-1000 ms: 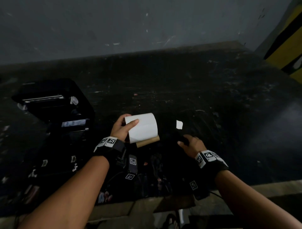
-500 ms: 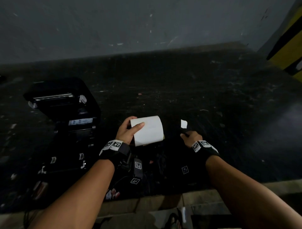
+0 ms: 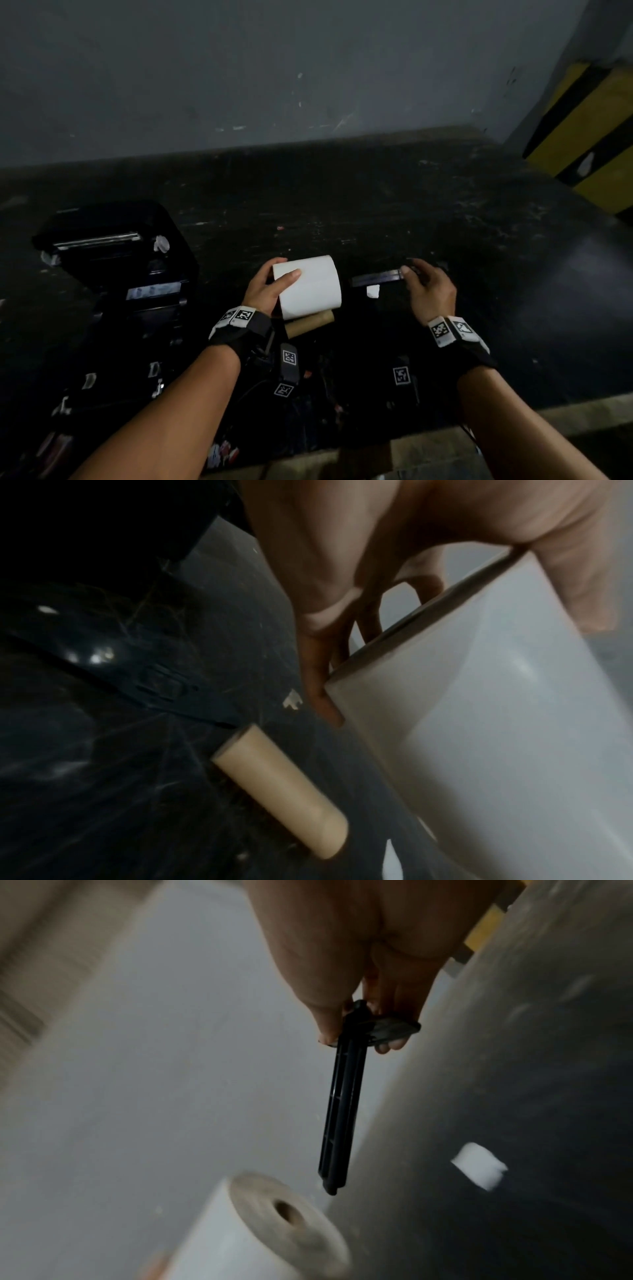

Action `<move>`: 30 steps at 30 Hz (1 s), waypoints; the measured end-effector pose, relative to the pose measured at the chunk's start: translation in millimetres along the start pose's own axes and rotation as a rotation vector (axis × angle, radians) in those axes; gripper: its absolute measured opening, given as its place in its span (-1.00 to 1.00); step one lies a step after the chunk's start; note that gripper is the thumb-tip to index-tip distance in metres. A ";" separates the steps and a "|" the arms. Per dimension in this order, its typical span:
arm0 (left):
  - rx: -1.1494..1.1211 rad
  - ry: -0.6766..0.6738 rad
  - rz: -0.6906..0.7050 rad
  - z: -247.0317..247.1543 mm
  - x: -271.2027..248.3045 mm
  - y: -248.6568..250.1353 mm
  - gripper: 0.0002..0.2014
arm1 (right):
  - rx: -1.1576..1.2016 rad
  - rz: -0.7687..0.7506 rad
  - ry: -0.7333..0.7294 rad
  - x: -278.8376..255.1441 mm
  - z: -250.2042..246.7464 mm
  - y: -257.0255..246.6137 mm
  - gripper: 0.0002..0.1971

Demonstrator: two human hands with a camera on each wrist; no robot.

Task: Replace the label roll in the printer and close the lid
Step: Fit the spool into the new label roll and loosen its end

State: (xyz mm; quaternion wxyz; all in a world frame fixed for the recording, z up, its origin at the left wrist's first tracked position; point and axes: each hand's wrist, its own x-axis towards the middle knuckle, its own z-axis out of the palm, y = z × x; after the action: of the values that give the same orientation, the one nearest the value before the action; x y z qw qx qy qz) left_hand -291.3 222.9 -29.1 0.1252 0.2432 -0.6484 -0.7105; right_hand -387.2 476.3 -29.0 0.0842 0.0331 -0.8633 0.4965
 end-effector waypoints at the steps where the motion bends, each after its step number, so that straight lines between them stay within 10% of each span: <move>1: -0.011 -0.008 -0.001 1.7 1.6 2.4 -0.74 | 0.033 0.011 0.012 2.8 -5.8 -7.3 -0.62; 30: -0.108 -0.132 0.088 -4.0 -1.5 58.2 -0.67 | 0.382 -0.099 0.005 5.6 -17.2 -50.2 -0.67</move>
State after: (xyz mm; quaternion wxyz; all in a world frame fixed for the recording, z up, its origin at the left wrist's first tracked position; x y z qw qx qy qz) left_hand -296.0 212.7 28.1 0.1263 0.1602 -0.6260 -0.7526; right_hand -383.7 466.0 23.2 0.1025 0.0896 -0.7507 0.6465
